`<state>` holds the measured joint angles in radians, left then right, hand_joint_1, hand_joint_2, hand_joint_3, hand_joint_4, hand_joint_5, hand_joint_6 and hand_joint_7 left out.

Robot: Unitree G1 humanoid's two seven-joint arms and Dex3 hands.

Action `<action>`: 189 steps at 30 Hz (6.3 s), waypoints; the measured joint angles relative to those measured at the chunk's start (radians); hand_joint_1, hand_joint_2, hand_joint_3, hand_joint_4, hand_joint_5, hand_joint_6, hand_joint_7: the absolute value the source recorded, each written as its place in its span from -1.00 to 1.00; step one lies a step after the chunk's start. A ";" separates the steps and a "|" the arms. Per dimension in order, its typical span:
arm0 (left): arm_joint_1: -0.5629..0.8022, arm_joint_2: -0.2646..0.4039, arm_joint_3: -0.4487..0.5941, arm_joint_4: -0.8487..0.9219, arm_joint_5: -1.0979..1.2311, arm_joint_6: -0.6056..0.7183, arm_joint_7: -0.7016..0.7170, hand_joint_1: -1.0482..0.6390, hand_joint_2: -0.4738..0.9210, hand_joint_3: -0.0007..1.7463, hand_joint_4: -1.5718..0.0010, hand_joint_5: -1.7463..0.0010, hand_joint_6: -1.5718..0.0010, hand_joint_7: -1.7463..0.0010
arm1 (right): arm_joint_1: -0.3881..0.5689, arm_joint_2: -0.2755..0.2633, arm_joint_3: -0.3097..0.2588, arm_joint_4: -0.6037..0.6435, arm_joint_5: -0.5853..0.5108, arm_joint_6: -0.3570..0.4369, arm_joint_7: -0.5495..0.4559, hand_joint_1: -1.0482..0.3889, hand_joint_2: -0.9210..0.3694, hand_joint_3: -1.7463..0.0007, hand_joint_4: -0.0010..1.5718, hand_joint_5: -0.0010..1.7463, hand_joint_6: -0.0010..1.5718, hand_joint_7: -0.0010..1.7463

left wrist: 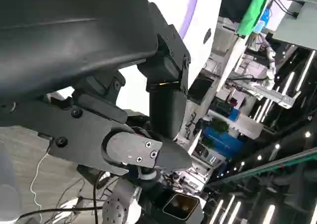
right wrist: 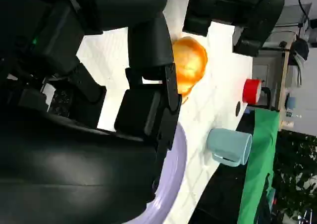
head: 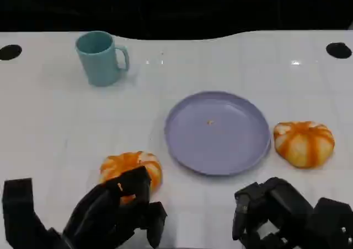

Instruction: Grasp the bread from the table and place it into the plate.

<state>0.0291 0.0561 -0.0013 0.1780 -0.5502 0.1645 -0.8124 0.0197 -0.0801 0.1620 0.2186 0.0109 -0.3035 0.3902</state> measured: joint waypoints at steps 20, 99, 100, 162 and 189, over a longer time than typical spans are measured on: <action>0.000 0.000 0.000 0.001 0.000 0.005 0.000 -0.55 1.00 -0.84 -0.11 -1.00 0.16 -1.00 | -0.002 0.000 0.000 0.000 -0.002 0.000 0.000 -1.00 0.24 -0.58 0.99 0.48 1.00 0.25; -0.333 0.341 -0.434 0.051 1.497 -0.265 0.518 -0.39 0.91 -0.98 0.59 0.91 0.77 0.98 | -0.003 0.000 0.029 -0.006 -0.002 0.016 -0.019 -1.00 0.20 -0.53 0.97 0.48 1.00 0.22; -0.343 0.336 -0.441 0.079 1.494 -0.268 0.533 -0.34 0.93 -0.98 0.58 0.91 0.75 0.98 | -0.003 0.000 0.029 -0.006 -0.003 0.016 -0.020 -1.00 0.20 -0.53 0.98 0.48 1.00 0.22; -0.488 0.272 -0.406 0.149 1.409 -0.573 1.213 0.02 0.23 0.29 -0.11 -1.00 0.19 -1.00 | 0.010 0.000 0.031 -0.027 -0.002 0.034 -0.025 -1.00 0.20 -0.54 0.98 0.49 1.00 0.23; -0.808 -0.013 -0.581 0.745 1.413 -0.568 1.301 -0.04 0.42 0.12 -0.07 -0.96 0.04 -0.49 | 0.021 0.015 0.038 -0.018 -0.003 0.017 -0.023 -1.00 0.25 -0.57 0.96 0.48 1.00 0.21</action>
<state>-0.7793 0.0428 -0.5819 0.9234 0.8628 -0.4032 0.4885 0.0411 -0.0653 0.1996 0.2004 0.0077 -0.2864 0.3674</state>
